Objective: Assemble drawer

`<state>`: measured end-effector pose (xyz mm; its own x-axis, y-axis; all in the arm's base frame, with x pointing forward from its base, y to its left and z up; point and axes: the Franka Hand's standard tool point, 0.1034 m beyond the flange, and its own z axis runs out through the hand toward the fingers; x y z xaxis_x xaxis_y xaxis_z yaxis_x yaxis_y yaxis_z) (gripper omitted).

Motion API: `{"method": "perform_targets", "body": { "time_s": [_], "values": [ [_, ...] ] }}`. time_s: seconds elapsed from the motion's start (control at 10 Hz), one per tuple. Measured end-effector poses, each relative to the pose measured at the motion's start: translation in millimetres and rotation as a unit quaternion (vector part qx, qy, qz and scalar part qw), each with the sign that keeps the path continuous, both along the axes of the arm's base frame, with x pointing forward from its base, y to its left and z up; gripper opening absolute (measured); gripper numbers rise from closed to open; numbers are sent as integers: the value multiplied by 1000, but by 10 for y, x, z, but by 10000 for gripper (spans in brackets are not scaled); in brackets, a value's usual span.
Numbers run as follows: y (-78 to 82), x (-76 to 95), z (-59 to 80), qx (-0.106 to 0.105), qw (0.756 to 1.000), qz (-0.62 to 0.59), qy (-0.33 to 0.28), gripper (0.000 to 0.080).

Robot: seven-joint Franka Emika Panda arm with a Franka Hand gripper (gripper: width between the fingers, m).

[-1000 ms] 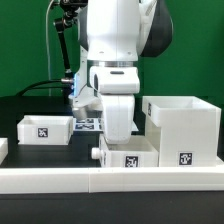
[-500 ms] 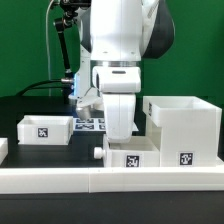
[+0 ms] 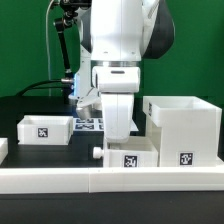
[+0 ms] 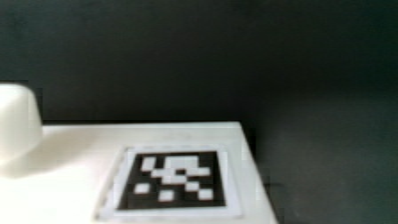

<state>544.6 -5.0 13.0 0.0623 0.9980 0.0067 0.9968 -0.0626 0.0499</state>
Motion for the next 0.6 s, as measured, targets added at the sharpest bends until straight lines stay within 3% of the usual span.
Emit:
{"method": "perform_targets", "body": {
  "time_s": [0.6],
  "values": [
    [-21, -17, -4, -2, 1000, 6, 7, 42]
  ]
}}
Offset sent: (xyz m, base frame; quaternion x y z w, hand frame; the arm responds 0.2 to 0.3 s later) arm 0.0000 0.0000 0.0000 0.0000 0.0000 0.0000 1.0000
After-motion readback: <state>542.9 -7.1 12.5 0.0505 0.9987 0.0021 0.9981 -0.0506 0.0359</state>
